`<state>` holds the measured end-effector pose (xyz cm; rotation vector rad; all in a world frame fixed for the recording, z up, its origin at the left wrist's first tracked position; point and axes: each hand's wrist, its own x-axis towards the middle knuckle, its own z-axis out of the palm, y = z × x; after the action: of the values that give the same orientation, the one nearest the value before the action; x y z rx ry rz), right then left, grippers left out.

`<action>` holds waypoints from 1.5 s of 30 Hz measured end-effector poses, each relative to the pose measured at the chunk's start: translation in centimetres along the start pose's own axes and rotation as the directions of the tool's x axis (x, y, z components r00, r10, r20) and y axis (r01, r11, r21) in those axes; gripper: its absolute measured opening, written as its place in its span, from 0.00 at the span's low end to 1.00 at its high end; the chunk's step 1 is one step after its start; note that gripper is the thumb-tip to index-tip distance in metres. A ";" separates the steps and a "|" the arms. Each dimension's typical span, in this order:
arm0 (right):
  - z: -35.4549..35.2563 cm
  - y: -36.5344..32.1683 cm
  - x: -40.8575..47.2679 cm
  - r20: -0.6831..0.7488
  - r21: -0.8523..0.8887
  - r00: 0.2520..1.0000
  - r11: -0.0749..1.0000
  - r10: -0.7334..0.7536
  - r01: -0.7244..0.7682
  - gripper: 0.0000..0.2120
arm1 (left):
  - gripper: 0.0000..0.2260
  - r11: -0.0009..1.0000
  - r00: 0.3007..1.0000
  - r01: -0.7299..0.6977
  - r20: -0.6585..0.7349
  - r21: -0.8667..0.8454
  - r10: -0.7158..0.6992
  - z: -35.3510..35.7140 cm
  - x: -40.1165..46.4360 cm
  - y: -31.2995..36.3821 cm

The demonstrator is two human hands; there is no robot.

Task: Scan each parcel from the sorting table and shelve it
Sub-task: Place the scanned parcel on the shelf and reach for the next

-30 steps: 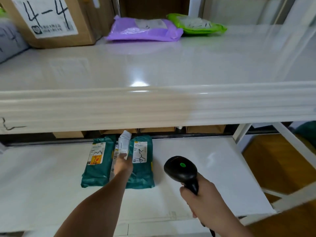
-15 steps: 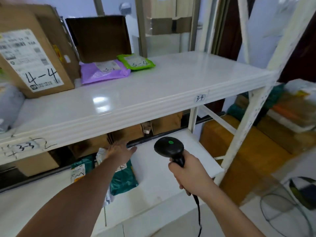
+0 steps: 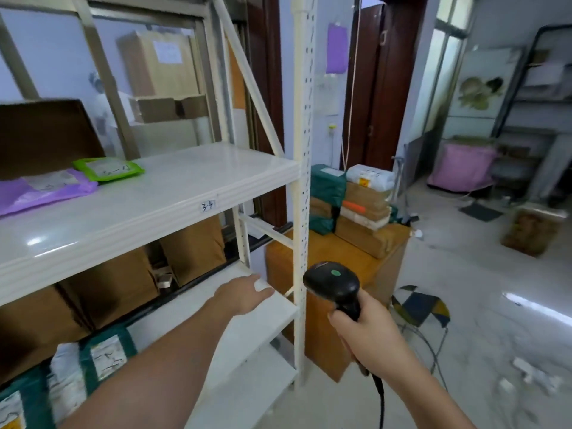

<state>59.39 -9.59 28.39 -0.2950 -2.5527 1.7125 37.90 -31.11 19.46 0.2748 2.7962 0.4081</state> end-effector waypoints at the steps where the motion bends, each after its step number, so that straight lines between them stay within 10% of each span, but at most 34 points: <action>1: -1.8 0.6 -0.2 -0.027 0.000 1.000 1.000 0.004 -0.004 0.03 | 0.37 1.000 1.000 -0.028 0.001 0.012 0.028 0.3 0.3 2.5; 14: -18.7 6.3 2.4 -0.191 -0.039 0.982 0.999 0.005 -0.012 0.01 | 0.36 0.975 0.978 -0.210 -0.019 -0.076 0.209 3.8 6.4 24.1; 35: -31.1 10.0 29.1 -0.276 0.043 0.959 0.997 0.070 -0.060 0.02 | 0.36 0.964 0.966 -0.256 -0.007 0.067 0.257 -0.1 35.1 37.9; 45: -39.8 12.8 45.2 -0.172 -0.036 0.985 0.999 -0.001 -0.006 0.02 | 0.41 0.986 0.993 -0.116 -0.041 -0.121 0.112 -1.9 49.6 44.7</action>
<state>22.68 39.80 29.10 -0.4279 -2.4625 1.5677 -2.74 21.86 21.66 0.4045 2.7829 0.6150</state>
